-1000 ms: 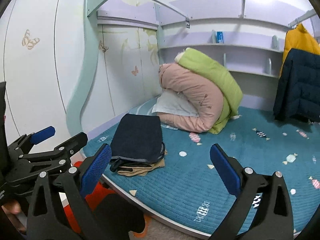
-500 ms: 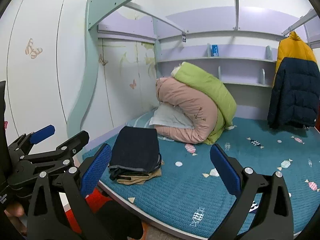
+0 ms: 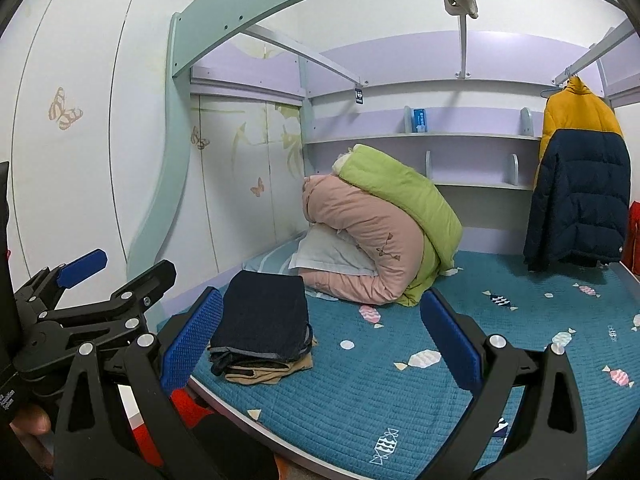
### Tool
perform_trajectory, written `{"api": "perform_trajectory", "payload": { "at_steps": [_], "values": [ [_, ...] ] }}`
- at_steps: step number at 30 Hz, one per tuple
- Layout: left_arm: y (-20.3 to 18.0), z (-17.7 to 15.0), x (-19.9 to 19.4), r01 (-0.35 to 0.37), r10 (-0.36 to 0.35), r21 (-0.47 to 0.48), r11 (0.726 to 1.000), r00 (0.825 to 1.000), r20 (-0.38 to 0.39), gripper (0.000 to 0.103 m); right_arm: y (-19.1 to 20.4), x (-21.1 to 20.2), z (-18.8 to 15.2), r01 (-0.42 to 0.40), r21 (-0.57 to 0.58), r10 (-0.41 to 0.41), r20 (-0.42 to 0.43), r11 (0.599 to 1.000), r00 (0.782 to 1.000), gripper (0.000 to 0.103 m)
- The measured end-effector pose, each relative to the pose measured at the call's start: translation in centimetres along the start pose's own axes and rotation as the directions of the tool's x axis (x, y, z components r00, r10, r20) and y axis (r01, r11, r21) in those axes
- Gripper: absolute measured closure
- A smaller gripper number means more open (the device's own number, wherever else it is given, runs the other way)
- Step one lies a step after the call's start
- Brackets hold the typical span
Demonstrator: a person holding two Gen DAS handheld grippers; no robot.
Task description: Fold large clothes
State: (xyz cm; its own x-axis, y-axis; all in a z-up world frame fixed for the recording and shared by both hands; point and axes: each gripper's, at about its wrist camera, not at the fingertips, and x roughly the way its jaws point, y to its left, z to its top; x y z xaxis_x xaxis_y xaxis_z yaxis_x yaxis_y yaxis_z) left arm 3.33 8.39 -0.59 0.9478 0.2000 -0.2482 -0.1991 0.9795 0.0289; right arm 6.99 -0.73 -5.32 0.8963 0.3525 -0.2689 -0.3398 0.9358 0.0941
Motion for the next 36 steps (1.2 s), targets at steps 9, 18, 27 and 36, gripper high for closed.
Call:
{"api": "perform_trajectory", "payload": {
  "at_steps": [9, 18, 27, 36],
  "values": [
    [0.05, 0.16, 0.3, -0.008, 0.008, 0.005, 1.0, 1.0, -0.005, 0.005, -0.24, -0.13, -0.11, 0.0, 0.004, 0.0, -0.001, 1.0, 1.0, 0.007],
    [0.18, 0.2, 0.13, -0.009, 0.009, 0.002, 1.0, 1.0, 0.003, 0.005, -0.45, 0.01, -0.07, -0.008, 0.01, 0.008, -0.007, 1.0, 1.0, 0.007],
    [0.43, 0.24, 0.31, -0.014, 0.014, 0.003, 1.0, 1.0, 0.004, 0.005, -0.52, 0.26, 0.16, -0.01, 0.012, 0.01, -0.008, 1.0, 1.0, 0.007],
    [0.43, 0.24, 0.33, -0.014, 0.014, 0.004, 1.0, 1.0, 0.005, 0.005, -0.59, 0.36, 0.23, -0.011, 0.013, 0.011, -0.012, 1.0, 1.0, 0.007]
  ]
}}
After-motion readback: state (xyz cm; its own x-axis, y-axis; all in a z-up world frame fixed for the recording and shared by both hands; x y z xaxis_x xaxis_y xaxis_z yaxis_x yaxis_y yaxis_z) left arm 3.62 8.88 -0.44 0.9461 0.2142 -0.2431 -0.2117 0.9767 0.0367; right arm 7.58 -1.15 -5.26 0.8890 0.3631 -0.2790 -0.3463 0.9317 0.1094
